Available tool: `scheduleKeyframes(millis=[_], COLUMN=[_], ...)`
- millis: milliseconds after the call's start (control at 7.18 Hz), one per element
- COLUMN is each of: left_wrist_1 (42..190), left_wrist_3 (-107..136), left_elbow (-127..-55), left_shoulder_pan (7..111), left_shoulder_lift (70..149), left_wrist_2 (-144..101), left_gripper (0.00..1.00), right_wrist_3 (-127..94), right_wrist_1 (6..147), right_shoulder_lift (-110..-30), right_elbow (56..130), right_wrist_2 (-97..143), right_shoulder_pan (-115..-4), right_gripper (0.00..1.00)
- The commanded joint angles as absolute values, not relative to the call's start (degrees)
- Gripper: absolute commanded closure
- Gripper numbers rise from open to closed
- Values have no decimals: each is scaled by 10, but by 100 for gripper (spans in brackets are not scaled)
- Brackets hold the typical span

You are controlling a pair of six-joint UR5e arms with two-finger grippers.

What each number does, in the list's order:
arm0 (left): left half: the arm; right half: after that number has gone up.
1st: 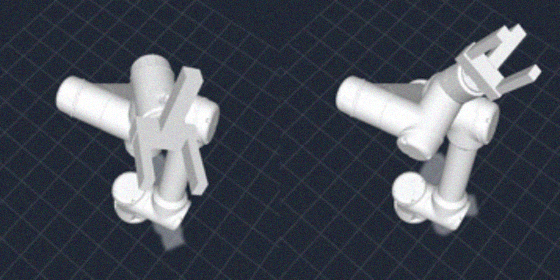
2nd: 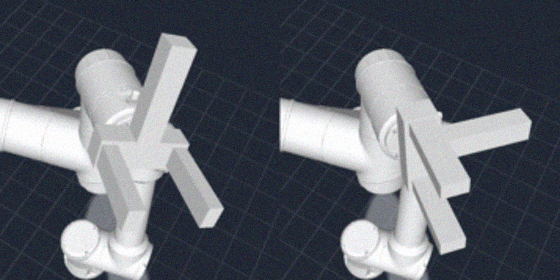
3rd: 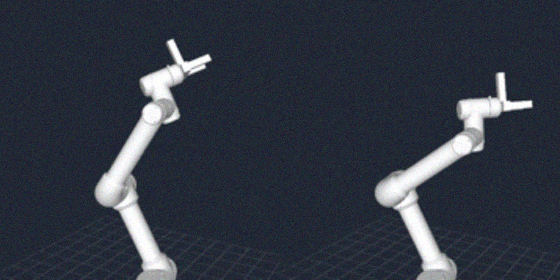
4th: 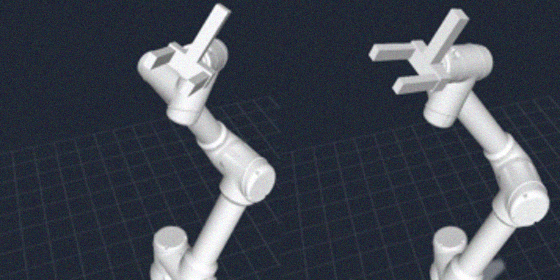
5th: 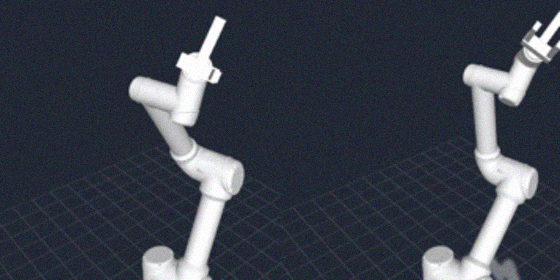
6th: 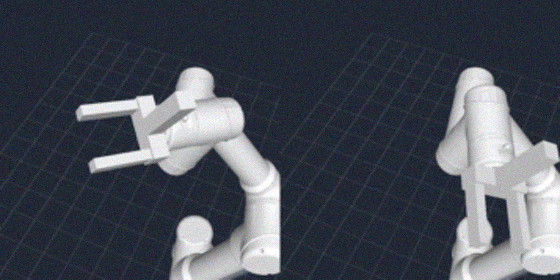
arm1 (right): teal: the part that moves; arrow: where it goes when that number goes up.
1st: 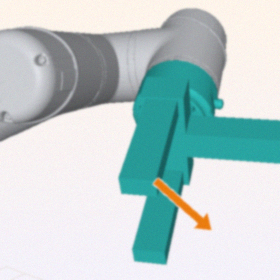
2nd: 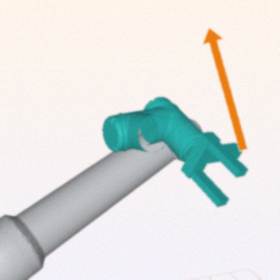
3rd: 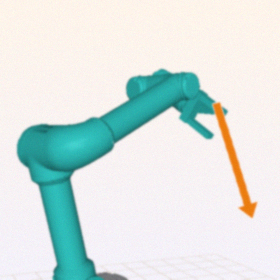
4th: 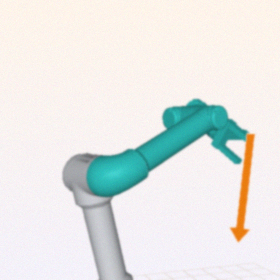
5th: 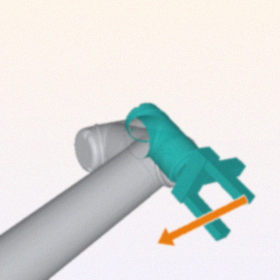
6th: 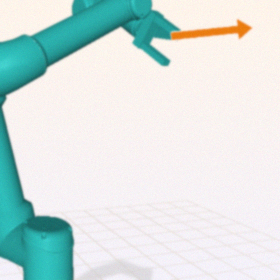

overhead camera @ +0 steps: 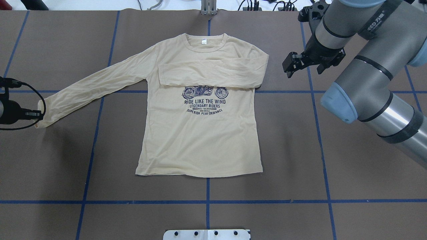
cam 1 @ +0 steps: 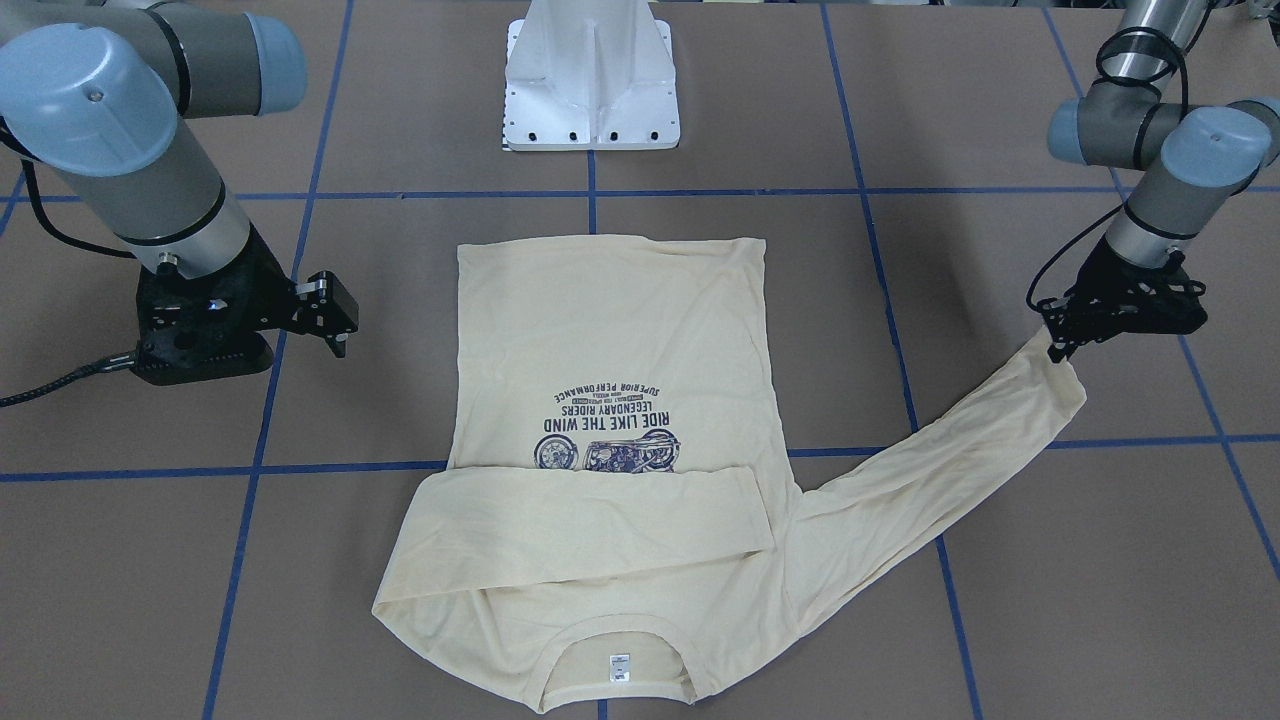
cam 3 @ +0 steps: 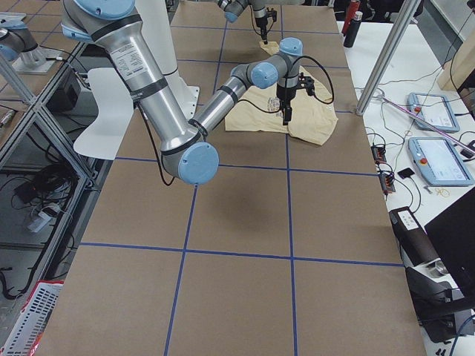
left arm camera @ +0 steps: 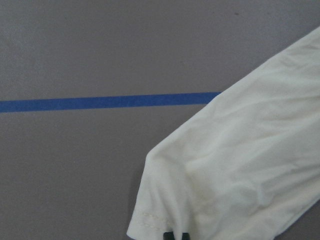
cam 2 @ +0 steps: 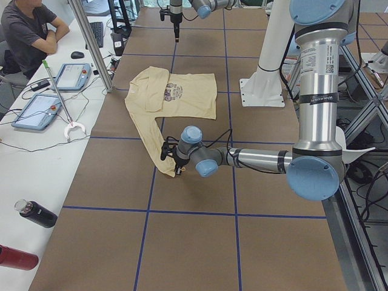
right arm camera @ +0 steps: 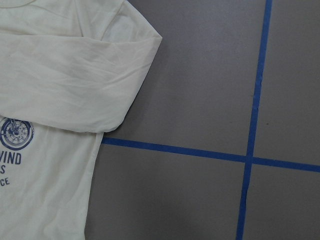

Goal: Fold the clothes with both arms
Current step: 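Lower the left gripper to the cuff of the other sleeve and grasp it, then fold the sleeve with the left gripper across the shirt toward the right gripper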

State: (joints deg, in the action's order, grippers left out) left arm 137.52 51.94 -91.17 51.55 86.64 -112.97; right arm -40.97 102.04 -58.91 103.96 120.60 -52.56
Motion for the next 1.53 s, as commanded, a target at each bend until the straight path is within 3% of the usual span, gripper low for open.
scheduleKeyframes(millis=[0, 557, 975, 1393], left_wrist_1=[1279, 1045, 1037, 1047], left_wrist_3=[518, 522, 627, 712], left_elbow=[-969, -969, -965, -855], left_shoulder_pan=[525, 603, 634, 601], left_shoulder_lift=[888, 1134, 1245, 1415], left_wrist_2=[-1170, -1251, -1377, -1379], left_gripper=[100, 100, 100, 100], right_wrist_3=[-409, -400, -321, -291], right_wrist_1=[1026, 1027, 1028, 1028], right_shoulder_lift=[-591, -665, -701, -715], right_elbow=[1041, 1059, 1058, 1055], right_wrist_2=[1208, 1208, 1209, 1209], right_shoulder_pan=[-528, -562, -598, -613], right_gripper=[0, 0, 0, 0])
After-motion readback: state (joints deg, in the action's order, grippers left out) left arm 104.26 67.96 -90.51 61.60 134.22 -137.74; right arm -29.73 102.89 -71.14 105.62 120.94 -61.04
